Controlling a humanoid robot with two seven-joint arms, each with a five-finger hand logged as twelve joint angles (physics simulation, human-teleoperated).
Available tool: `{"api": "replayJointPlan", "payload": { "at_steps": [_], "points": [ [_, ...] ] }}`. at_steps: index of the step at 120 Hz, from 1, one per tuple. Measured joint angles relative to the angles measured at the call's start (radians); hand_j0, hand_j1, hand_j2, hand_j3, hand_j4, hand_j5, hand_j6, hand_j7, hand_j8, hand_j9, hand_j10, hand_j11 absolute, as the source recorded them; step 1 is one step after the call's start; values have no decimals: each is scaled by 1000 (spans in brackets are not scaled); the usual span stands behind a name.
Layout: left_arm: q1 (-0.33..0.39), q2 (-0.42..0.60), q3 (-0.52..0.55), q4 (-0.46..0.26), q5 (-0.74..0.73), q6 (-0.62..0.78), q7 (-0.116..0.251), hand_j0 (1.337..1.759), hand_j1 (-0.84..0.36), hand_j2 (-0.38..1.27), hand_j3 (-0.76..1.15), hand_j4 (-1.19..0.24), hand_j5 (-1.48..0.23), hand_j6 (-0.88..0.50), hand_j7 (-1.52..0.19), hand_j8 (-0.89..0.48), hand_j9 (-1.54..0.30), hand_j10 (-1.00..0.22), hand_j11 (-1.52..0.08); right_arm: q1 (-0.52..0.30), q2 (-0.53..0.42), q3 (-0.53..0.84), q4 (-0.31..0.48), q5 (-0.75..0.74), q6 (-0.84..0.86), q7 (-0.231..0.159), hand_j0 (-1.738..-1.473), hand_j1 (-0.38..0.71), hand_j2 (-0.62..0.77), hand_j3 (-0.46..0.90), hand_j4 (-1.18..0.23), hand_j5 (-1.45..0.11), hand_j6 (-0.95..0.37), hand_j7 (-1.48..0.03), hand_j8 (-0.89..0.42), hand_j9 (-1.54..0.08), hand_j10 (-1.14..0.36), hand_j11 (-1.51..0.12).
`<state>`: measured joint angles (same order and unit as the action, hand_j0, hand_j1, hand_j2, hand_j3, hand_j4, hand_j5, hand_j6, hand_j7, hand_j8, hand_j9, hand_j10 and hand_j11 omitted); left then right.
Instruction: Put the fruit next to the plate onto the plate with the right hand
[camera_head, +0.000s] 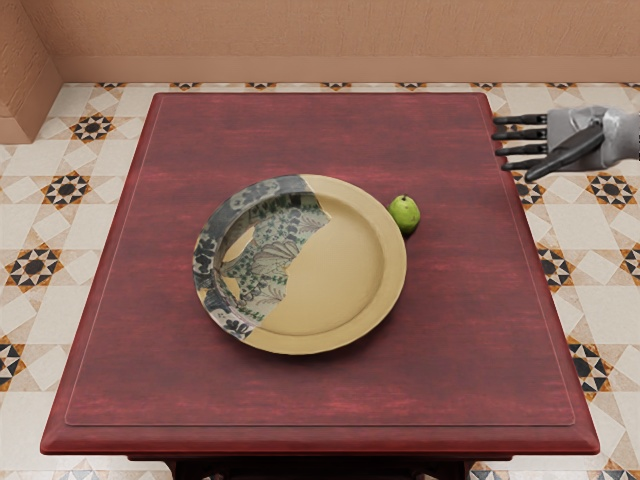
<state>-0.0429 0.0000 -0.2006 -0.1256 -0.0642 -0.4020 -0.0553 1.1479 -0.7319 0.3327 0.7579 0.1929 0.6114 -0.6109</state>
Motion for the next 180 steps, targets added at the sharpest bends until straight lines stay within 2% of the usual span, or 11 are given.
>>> {"api": "replayJointPlan", "payload": {
  "at_steps": [34, 55, 89, 103, 114, 133, 165, 168, 175, 180],
  "points": [
    [0, 0, 0, 0, 0, 0, 0, 1658, 334, 3, 0, -13, -17, -13, -17, -13, -17, -13, -17, 0, 14, 1, -5, -36, 0, 0, -1658, -349, -1, 0, 0, 0, 2, 0, 2, 0, 1, 0],
    [0, 0, 0, 0, 0, 0, 0, 1658, 334, 3, 0, -13, -17, -13, -17, -13, -17, -13, -17, 14, 98, 11, -21, -217, 0, 0, -1658, -349, 0, 0, 0, 0, 2, 0, 1, 0, 1, 0],
    [-21, 0, 1, 0, 0, 0, 0, 1658, 334, 3, 0, -13, -17, -13, -17, -13, -17, -13, -17, 104, 252, 9, -45, -537, -2, 0, -1658, -349, 0, 0, 0, 0, 0, 0, 0, 0, 0, 0],
    [-26, 0, 1, 0, 0, 0, 0, 1658, 334, 3, 0, -13, -17, -13, -17, -13, -17, -13, -17, 130, 362, 1, -130, -678, -18, 0, -1658, -349, 0, 0, -1, 0, -1, 0, -1, 0, 0, 0],
    [-26, 0, 1, 0, 0, 0, 0, 1658, 334, 3, 0, -13, -17, -13, -17, -13, -17, -13, -17, 137, 424, -6, -191, -736, -46, 0, -1658, -349, 0, 0, -1, 0, -1, 0, -1, 0, -1, 0],
    [-27, 0, 1, 0, 0, 0, 0, 1658, 334, 3, 0, -13, -17, -13, -17, -13, -17, -13, -17, 142, 475, -69, -236, -809, -117, 0, -1658, -349, 0, 0, -1, 0, -1, 0, -1, 0, -1, 0],
    [-28, 0, 1, 0, 0, 0, 0, 1658, 334, 2, 0, -13, -17, -13, -17, -13, -17, -13, -17, 133, 532, -96, -230, -1000, -290, 1, -1658, -349, 0, 0, -1, 0, -2, 0, -1, 0, -1, 0],
    [-28, 0, 1, 0, 0, 0, 0, 1658, 334, 2, 0, -13, -17, -13, -17, -13, -17, -13, -17, 125, 536, -96, -230, -1007, -298, 24, -1658, -349, 0, 0, -1, 0, -2, 0, -1, 0, -1, 0],
    [-28, 0, 1, 0, 0, 0, 0, 1658, 334, 2, 0, -13, -17, -13, -17, -13, -17, -13, -17, 104, 543, -97, -229, -1019, -310, 109, -1658, -349, 0, 0, -1, 0, -2, 0, -2, 0, -1, 0],
    [-28, 0, 1, 0, 0, 0, 0, 1658, 334, 2, 0, -13, -17, -13, -17, -13, -17, -13, -17, 93, 546, -98, -229, -1024, -315, 151, -1658, -349, 0, 0, -1, 0, -2, 0, -2, 0, -1, 0]
  ]
}}
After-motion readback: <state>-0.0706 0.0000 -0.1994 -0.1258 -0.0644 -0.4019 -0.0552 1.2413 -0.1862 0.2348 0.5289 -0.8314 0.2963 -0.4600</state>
